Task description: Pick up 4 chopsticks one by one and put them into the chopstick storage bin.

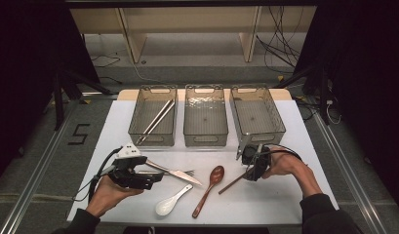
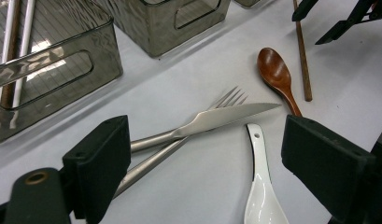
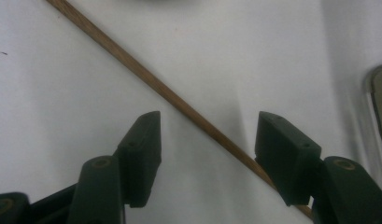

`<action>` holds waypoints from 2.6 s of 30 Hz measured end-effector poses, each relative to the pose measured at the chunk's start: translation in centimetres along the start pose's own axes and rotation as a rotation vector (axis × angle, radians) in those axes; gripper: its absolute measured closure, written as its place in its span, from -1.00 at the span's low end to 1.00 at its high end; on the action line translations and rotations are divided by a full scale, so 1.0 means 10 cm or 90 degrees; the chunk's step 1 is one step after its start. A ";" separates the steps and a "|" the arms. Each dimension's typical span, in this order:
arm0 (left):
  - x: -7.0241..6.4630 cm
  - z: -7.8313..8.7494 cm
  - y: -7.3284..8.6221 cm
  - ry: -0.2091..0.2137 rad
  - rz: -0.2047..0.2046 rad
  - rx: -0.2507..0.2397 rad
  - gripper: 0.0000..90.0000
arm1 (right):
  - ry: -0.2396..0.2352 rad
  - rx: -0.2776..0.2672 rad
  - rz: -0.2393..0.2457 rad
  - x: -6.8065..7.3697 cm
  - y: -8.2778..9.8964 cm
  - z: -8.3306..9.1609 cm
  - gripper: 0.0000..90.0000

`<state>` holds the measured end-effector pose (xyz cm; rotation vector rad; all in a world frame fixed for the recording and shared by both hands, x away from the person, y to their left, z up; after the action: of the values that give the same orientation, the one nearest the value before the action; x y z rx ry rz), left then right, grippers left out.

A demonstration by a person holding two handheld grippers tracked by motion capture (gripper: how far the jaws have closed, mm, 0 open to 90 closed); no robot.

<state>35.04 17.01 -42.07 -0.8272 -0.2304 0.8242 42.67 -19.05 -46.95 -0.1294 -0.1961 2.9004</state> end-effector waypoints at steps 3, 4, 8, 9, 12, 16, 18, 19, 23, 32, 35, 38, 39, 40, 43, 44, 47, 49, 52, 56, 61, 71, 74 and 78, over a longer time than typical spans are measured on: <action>-0.01 -0.02 0.02 0.002 0.000 0.004 -0.66 | -0.002 0.000 0.004 0.00 0.00 -0.01 -0.05; -0.02 -0.02 0.02 0.005 -0.002 0.007 -0.66 | -0.005 0.003 0.004 0.00 -0.01 -0.02 -0.04; -0.03 -0.03 0.03 0.002 -0.004 0.003 -0.66 | -0.011 0.011 0.008 0.01 -0.01 -0.05 0.01; -0.02 -0.02 0.03 0.002 -0.003 0.003 -0.66 | -0.013 0.011 0.009 0.01 -0.01 -0.06 0.03; -0.02 -0.02 0.03 0.000 -0.004 0.003 -0.66 | -0.015 0.018 0.008 0.01 -0.01 -0.08 0.08; -0.01 -0.04 0.04 0.000 -0.006 0.008 -0.66 | -0.016 0.023 0.008 0.00 0.00 -0.09 0.13; -0.02 -0.04 0.04 0.003 -0.007 0.007 -0.66 | -0.015 0.020 0.008 0.00 -0.01 -0.09 0.16; -0.02 -0.04 0.04 0.004 -0.007 0.007 -0.66 | -0.017 0.023 0.004 0.00 -0.01 -0.09 0.16; -0.03 -0.05 0.04 0.005 -0.009 0.007 -0.66 | -0.012 0.044 0.008 0.00 -0.01 -0.14 0.19; -0.03 -0.04 0.04 0.004 -0.018 0.009 -0.66 | -0.017 0.049 0.026 0.05 0.01 -0.12 0.46; -0.02 -0.04 0.04 0.004 -0.014 0.008 -0.65 | -0.019 0.058 0.031 0.08 0.02 -0.12 0.55; -0.03 -0.05 0.05 0.007 -0.016 0.011 -0.65 | -0.023 0.063 0.041 0.11 0.05 -0.11 0.61; -0.03 -0.05 0.05 0.007 -0.018 0.012 -0.65 | -0.027 0.063 0.038 0.12 0.06 -0.11 0.63; -0.03 -0.05 0.05 0.008 -0.023 0.016 -0.65 | -0.028 0.069 0.045 0.12 0.07 -0.10 0.65; -0.04 -0.06 0.05 0.009 -0.021 0.016 -0.65 | -0.033 0.073 0.055 0.14 0.10 -0.10 0.70; -0.04 -0.07 0.06 0.009 -0.020 0.016 -0.65 | -0.032 0.078 0.059 0.15 0.11 -0.10 0.72; -0.02 -0.07 0.07 0.008 -0.020 0.021 -0.65 | -0.035 0.087 0.067 0.18 0.11 -0.09 0.77; -0.01 -0.08 0.07 0.007 -0.018 0.022 -0.65 | -0.037 0.087 0.067 0.19 0.12 -0.09 0.80; -0.01 -0.08 0.07 0.007 -0.018 0.024 -0.65 | -0.041 0.092 0.075 0.21 0.13 -0.09 0.85; -0.01 -0.08 0.08 0.007 -0.017 0.024 -0.65 | -0.048 0.091 0.081 0.23 0.15 -0.08 0.89; 0.00 -0.08 0.07 0.008 -0.017 0.025 -0.65 | -0.060 0.088 0.086 0.25 0.21 -0.07 0.90; 0.00 -0.10 0.07 0.008 -0.017 0.028 -0.65 | -0.064 0.095 0.080 0.26 0.34 0.02 0.90; 0.00 -0.11 0.07 0.008 -0.018 0.028 -0.65 | -0.048 0.074 0.090 0.27 0.29 0.09 0.90; -0.01 -0.11 0.07 0.009 -0.021 0.027 -0.65 | -0.038 0.058 0.099 0.31 0.22 0.16 0.90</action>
<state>35.19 16.59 -43.31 -0.7869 -0.2128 0.7898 39.06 -20.61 -45.94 -0.0451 -0.0660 3.0641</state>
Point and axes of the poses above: each handheld gripper's, and its own axes: z roughly backward along the jaws, y roughly out of its underside, x roughly to its left, the point moved 3 cm from there along -z, roughly forward along the jaws, and after that the axes turned 2 degrees about x, right-handed, at the moved point
